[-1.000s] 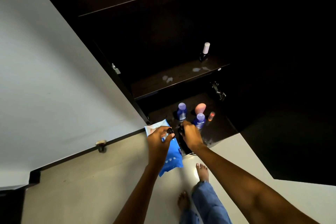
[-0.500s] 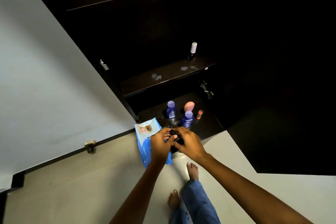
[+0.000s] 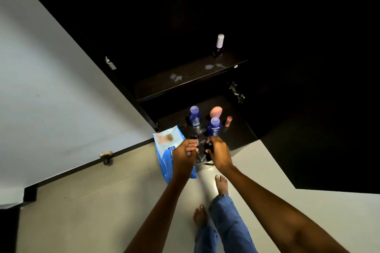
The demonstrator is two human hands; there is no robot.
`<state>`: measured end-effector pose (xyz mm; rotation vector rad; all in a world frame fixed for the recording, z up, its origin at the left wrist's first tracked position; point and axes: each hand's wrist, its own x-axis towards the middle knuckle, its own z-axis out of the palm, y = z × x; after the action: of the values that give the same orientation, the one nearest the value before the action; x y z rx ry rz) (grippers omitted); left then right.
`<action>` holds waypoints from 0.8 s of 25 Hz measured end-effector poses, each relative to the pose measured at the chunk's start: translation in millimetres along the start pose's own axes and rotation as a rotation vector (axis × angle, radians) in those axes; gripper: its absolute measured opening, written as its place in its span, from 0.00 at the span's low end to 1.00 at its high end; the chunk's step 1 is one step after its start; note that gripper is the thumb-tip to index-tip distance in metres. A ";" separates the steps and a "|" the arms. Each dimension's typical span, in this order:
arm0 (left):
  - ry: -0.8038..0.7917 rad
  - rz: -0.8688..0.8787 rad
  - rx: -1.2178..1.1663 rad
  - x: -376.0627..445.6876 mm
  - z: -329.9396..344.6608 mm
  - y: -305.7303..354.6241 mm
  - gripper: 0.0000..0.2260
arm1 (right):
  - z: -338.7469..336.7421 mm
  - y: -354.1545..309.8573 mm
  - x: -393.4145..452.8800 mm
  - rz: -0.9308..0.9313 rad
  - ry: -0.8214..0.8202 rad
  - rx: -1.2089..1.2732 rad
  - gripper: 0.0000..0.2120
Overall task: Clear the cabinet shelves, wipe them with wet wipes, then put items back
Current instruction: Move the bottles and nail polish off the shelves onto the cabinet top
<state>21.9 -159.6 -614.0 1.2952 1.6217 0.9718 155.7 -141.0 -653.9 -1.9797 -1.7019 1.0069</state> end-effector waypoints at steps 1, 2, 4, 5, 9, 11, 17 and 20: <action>-0.003 0.013 0.012 0.5 0.6 -1.1 0.10 | 5.7 2.8 4.9 -0.020 -0.001 -0.029 0.12; -0.005 0.021 0.030 0.9 1.1 -2.0 0.11 | 10.9 5.1 7.6 -0.040 -0.003 -0.043 0.11; -0.016 0.019 0.042 1.7 0.8 -0.6 0.12 | 16.1 6.2 11.8 -0.013 -0.001 -0.091 0.08; -0.019 0.022 0.044 2.1 0.6 0.2 0.12 | 18.3 7.8 12.7 -0.010 0.025 -0.162 0.06; -0.011 0.037 0.016 2.3 0.2 7.0 0.12 | 21.2 11.7 19.5 -0.024 -0.015 -0.165 0.14; -0.020 0.014 -0.015 2.9 -0.3 8.9 0.10 | 15.6 8.8 9.2 0.032 0.026 -0.256 0.12; -0.035 -0.083 -0.031 -3.4 1.1 43.2 0.08 | -35.4 5.3 -21.7 -0.048 0.071 -0.234 0.15; -0.040 -0.067 -0.033 -3.0 3.4 73.6 0.10 | -75.1 -14.4 -29.5 -0.097 0.206 -0.114 0.09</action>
<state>50.9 -149.7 -547.0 1.2233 1.6018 0.9219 197.1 -151.9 -584.0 -1.9715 -1.7555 0.6616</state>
